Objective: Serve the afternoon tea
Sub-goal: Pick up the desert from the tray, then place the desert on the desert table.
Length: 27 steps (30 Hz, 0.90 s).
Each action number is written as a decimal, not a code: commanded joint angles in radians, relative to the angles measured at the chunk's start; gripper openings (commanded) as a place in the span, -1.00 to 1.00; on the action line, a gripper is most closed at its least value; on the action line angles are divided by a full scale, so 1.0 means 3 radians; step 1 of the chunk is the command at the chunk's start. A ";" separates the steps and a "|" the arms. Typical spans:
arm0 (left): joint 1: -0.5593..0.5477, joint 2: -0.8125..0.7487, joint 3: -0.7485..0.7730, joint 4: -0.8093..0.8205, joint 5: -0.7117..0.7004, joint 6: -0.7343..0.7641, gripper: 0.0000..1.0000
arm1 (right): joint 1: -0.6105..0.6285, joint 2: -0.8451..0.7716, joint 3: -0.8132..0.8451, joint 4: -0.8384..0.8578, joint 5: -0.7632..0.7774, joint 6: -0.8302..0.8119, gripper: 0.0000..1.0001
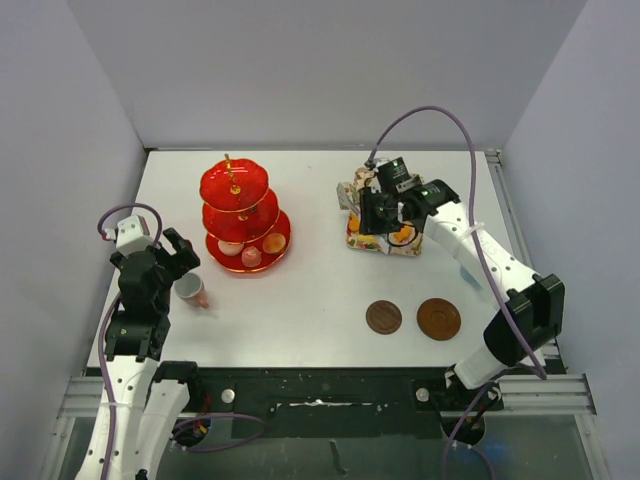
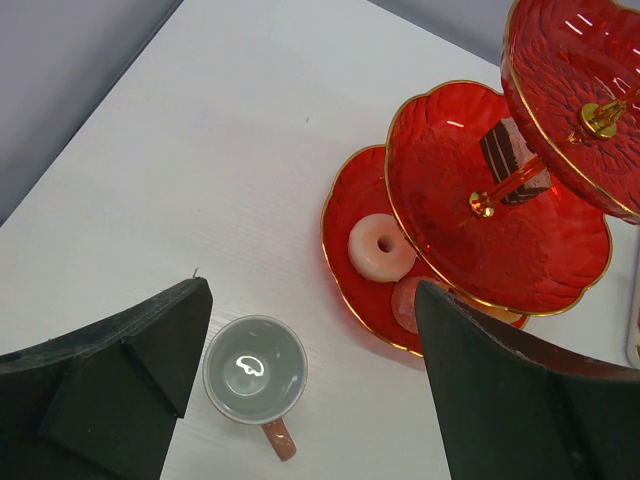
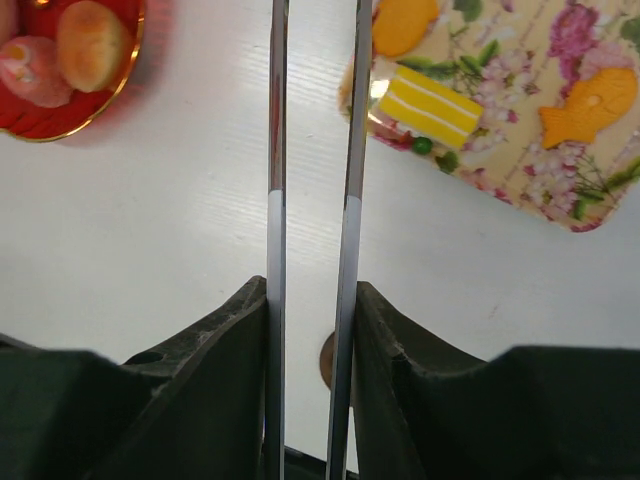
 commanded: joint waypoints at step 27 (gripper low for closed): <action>0.0025 -0.0014 0.0041 0.0177 -0.0034 0.0027 0.63 | 0.1525 -0.0444 0.0081 0.0539 -0.0331 0.0772 -0.61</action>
